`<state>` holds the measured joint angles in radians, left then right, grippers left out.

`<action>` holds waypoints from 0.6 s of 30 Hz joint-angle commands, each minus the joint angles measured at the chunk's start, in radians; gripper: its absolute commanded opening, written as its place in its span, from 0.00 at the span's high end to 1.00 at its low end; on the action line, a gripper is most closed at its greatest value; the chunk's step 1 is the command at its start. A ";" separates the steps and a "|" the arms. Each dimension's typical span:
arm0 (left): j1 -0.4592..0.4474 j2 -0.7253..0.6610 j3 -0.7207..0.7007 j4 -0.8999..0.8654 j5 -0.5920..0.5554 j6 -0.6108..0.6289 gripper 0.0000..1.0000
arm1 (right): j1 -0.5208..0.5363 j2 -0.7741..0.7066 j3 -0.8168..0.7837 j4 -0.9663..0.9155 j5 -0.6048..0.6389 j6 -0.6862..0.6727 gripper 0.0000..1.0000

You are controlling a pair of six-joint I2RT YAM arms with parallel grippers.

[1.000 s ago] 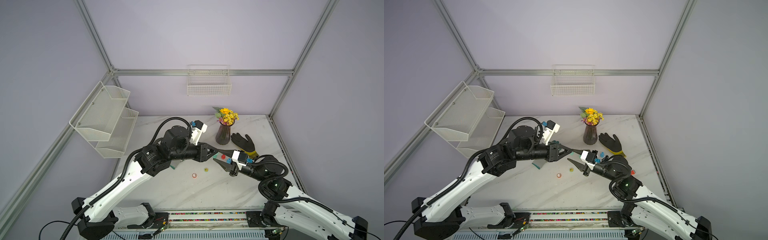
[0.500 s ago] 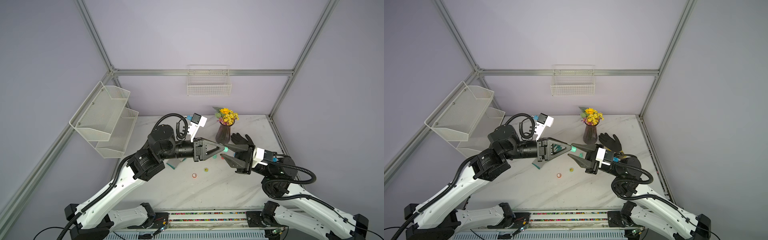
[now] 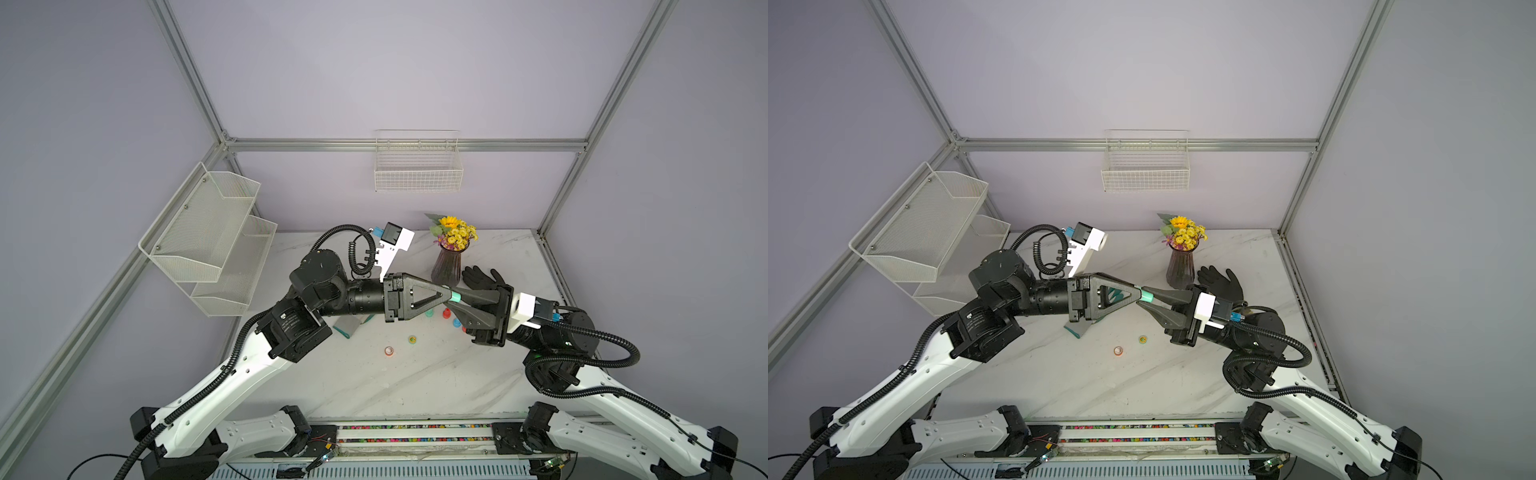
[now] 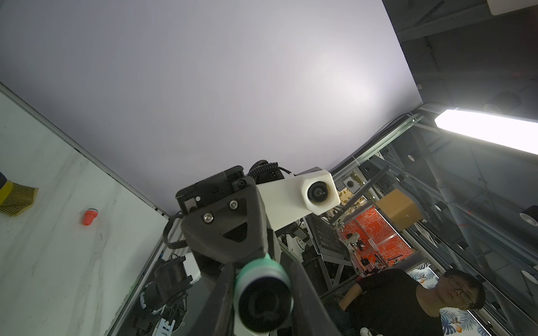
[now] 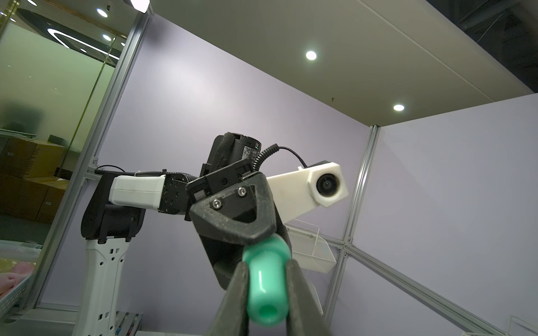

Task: Close the stamp cap
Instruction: Pick up the stamp from the center of the board.

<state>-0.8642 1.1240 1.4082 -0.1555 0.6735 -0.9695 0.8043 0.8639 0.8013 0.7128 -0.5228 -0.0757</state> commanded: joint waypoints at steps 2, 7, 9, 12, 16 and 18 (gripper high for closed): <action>0.003 -0.010 0.005 0.035 0.016 -0.005 0.80 | 0.005 -0.006 0.039 -0.006 -0.022 -0.001 0.84; 0.005 -0.003 0.003 0.028 0.018 -0.002 0.81 | 0.005 0.008 0.061 -0.035 -0.044 0.010 0.80; 0.004 0.001 0.005 0.015 0.018 0.003 0.81 | 0.006 0.012 0.066 -0.040 -0.049 0.011 0.80; 0.003 0.005 0.008 -0.002 0.020 0.006 0.81 | 0.006 0.012 0.074 -0.055 -0.058 0.011 0.83; 0.004 0.008 0.022 -0.054 0.010 0.033 0.81 | 0.006 0.010 0.092 -0.108 -0.061 -0.003 0.79; 0.003 0.010 0.032 -0.091 0.003 0.055 0.81 | 0.006 0.004 0.096 -0.125 -0.055 -0.010 0.79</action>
<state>-0.8604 1.1213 1.4235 -0.1665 0.6773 -0.9577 0.8032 0.8753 0.8646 0.6266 -0.5556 -0.0750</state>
